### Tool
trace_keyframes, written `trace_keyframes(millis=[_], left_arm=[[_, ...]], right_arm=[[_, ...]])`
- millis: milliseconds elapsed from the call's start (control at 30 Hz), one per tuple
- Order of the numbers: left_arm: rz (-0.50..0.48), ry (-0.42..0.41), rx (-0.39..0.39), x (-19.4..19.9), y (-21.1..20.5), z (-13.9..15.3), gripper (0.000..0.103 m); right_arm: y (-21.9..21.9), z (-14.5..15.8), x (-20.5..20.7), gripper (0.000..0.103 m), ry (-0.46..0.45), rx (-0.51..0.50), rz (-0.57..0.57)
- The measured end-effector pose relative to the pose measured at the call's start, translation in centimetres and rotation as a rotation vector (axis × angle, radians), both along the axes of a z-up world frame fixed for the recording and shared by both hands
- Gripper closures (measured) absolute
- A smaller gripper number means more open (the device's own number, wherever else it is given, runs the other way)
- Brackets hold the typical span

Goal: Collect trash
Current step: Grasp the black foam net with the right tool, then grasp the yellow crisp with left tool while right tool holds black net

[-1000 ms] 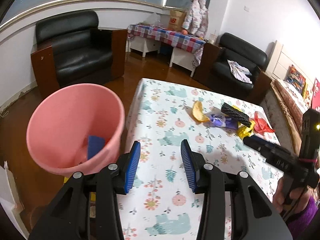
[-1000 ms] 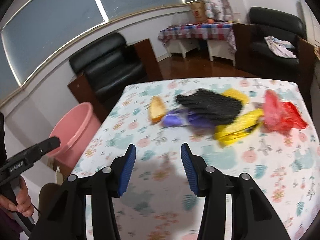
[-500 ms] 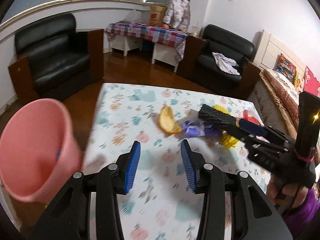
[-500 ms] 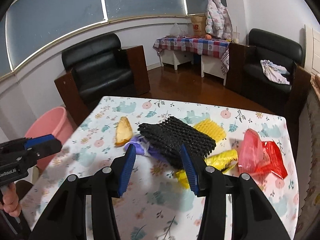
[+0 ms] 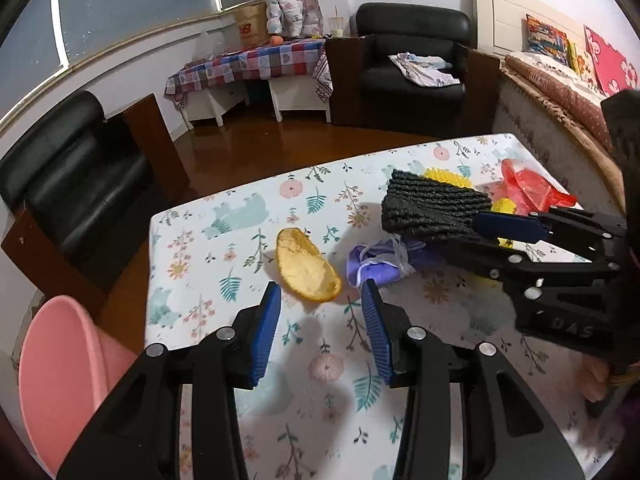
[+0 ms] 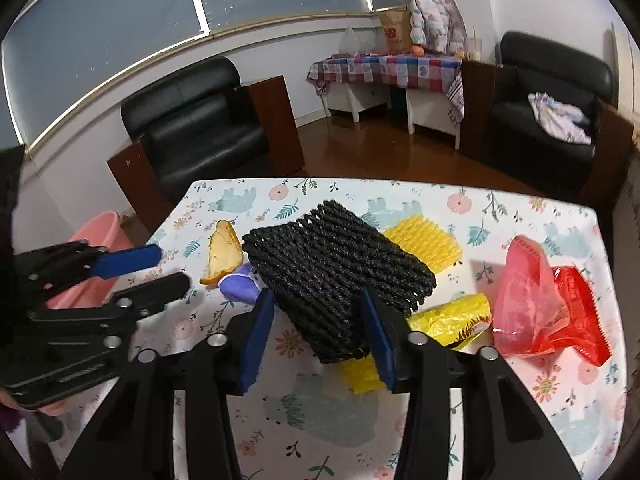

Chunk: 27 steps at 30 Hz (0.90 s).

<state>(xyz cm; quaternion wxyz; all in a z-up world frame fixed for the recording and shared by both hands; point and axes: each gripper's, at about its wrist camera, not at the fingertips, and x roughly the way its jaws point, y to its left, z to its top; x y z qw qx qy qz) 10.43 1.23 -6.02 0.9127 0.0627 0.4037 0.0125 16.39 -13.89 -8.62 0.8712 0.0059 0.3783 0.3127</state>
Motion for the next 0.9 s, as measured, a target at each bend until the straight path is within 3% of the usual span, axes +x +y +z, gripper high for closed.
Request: trace_keyframes(millis=[133,200,500,900], left_arm=[[-0.015,0.023,0.013,0.9,-0.2,-1.0,0.061],[-0.026,0.026,0.027,1.1,-0.5,-1.5,0.061],[-0.018,0.043,0.051,1.9,-0.3,-2.9,0.092],[0.057,0.010,-0.062,-1.1,0.9,-0.6,0.096]], right_arm=[[-0.8,-0.4,0.5,0.084,0.041,0.039,-0.003],[-1.0,-0.5,0.7,0.088,0.051,0.046,-0.005],[-1.3,-0.3,0.4,0.090,0.055,0.055,0.006],[-2.0,0.0,0.3,0.092,0.073,0.109,0.024]])
